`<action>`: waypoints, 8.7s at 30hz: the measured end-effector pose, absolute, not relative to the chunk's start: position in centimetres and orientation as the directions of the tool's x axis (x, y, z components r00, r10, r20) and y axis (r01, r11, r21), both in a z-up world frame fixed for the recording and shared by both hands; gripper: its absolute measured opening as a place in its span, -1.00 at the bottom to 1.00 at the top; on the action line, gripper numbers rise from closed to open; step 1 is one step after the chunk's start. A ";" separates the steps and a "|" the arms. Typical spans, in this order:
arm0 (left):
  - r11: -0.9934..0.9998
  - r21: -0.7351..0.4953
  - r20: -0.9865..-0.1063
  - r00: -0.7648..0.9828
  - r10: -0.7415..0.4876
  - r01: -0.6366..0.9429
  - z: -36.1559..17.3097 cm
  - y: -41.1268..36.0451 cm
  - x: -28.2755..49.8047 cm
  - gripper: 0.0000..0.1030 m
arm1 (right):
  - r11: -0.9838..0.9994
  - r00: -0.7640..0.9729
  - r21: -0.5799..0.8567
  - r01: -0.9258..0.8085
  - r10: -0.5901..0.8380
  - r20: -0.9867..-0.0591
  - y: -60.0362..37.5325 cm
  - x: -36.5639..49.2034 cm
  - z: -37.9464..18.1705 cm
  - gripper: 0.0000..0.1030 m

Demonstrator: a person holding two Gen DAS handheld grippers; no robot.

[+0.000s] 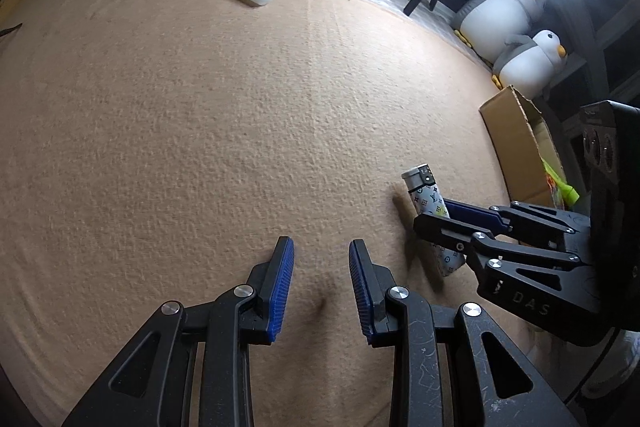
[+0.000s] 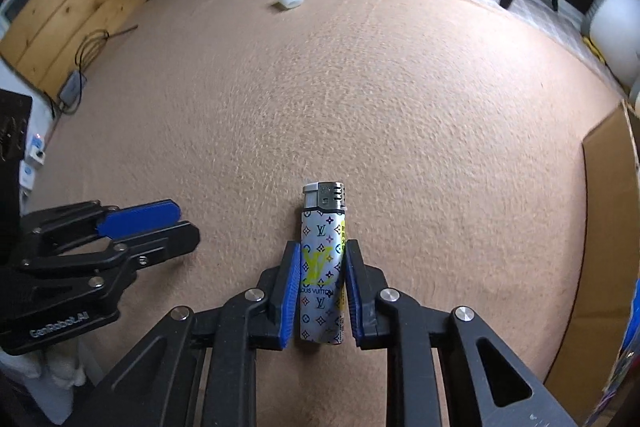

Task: Organize objects

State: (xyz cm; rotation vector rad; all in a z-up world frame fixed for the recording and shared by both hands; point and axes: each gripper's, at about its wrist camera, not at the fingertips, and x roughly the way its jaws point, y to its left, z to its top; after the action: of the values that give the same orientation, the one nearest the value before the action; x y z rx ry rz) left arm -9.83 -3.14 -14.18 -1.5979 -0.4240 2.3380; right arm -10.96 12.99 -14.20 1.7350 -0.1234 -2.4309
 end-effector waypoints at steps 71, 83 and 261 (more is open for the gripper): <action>-0.941 -0.321 -0.842 -0.488 0.230 0.110 -9.5 -8.2 -26.4 -0.06 | -0.922 -0.564 0.330 -0.202 -0.166 -0.809 23.9 -3.4 -4.6 -0.09; -0.925 -0.309 -0.883 -0.428 0.193 0.221 -12.7 -8.6 -34.1 -0.07 | -0.911 -0.522 0.348 -0.221 -0.191 -0.832 23.6 -2.7 -6.3 -0.08; -0.993 -0.099 -0.848 -0.518 0.116 -0.061 -6.1 -7.5 -6.7 0.75 | -0.969 -0.585 0.168 -0.182 -0.031 -0.810 11.9 -4.1 -5.9 0.36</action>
State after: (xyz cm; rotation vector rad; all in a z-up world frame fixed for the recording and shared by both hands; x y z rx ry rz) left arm -6.68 -7.53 -6.05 -1.4862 -0.0857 2.6500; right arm -4.11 11.93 -5.87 1.4643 -0.3790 -2.8510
